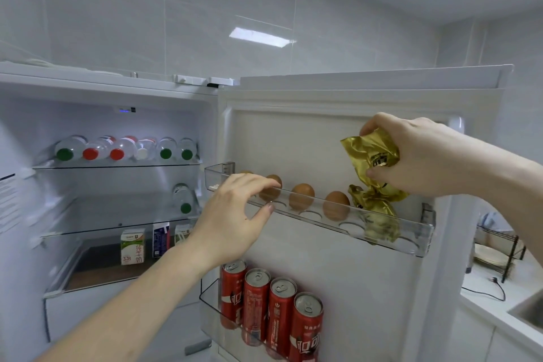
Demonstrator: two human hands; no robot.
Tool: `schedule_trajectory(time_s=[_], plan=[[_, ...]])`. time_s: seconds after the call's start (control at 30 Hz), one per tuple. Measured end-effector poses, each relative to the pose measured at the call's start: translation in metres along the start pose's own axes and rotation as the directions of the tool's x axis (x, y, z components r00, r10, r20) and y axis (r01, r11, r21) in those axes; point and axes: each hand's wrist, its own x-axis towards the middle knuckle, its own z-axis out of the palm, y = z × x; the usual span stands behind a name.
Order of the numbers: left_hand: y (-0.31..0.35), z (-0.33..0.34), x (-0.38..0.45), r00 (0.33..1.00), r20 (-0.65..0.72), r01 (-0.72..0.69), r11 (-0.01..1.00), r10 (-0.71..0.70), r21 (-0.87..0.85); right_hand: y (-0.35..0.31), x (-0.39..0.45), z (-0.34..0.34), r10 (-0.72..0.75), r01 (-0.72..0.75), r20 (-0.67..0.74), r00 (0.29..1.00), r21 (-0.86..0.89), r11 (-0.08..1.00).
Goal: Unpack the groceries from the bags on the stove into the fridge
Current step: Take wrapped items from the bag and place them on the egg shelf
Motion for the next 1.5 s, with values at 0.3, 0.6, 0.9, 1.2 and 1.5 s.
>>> schedule_trajectory(time_s=[0.3,0.6,0.9,1.2,1.5], plan=[[0.001,0.001,-0.002,1.0,-0.007,0.016,1.0,-0.016,-0.002,-0.016,0.008,0.007,-0.015,0.065,-0.144,0.989,0.347,0.936],[0.003,-0.003,-0.004,1.0,0.004,0.027,1.0,-0.027,0.011,-0.036,0.027,0.018,-0.033,0.009,0.036,0.999,0.515,0.857],[0.002,-0.007,-0.006,0.999,0.011,0.042,0.999,-0.042,0.02,-0.041,0.028,0.033,-0.003,-0.037,0.08,0.997,0.494,0.869],[0.004,-0.009,-0.009,0.998,0.018,0.059,0.998,-0.059,0.014,-0.053,0.025,0.038,-0.113,0.09,0.057,0.992,0.311,0.946],[0.009,-0.022,-0.026,0.996,0.083,0.006,0.999,-0.011,0.052,-0.05,0.004,0.051,-0.099,0.123,-0.097,0.99,0.292,0.948]])
